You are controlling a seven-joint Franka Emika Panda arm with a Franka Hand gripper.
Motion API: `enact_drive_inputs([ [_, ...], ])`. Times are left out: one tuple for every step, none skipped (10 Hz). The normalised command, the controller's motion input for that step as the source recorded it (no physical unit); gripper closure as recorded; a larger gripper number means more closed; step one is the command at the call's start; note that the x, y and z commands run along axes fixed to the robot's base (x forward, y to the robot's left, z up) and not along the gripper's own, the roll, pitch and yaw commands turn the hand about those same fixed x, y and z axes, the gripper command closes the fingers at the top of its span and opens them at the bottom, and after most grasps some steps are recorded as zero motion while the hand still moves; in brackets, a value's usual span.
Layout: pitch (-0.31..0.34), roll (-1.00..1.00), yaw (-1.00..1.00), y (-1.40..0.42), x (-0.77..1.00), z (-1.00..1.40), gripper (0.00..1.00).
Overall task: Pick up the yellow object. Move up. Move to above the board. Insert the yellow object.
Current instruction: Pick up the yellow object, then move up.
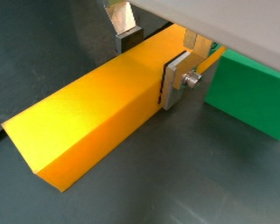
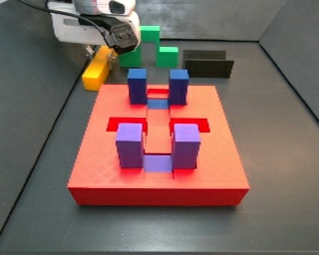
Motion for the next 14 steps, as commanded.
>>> enact_drive_inputs([
  [0.000,0.00,0.00,0.00,0.00,0.00,1.00],
  [0.000,0.00,0.00,0.00,0.00,0.00,1.00],
  [0.000,0.00,0.00,0.00,0.00,0.00,1.00],
  [0.000,0.00,0.00,0.00,0.00,0.00,1.00],
  [0.000,0.00,0.00,0.00,0.00,0.00,1.00],
  [0.000,0.00,0.00,0.00,0.00,0.00,1.00],
  [0.000,0.00,0.00,0.00,0.00,0.00,1.00],
  [0.000,0.00,0.00,0.00,0.00,0.00,1.00],
  [0.000,0.00,0.00,0.00,0.00,0.00,1.00],
  [0.000,0.00,0.00,0.00,0.00,0.00,1.00],
  [0.000,0.00,0.00,0.00,0.00,0.00,1.00],
  [0.000,0.00,0.00,0.00,0.00,0.00,1.00],
  [0.000,0.00,0.00,0.00,0.00,0.00,1.00],
  [0.000,0.00,0.00,0.00,0.00,0.83,1.00],
])
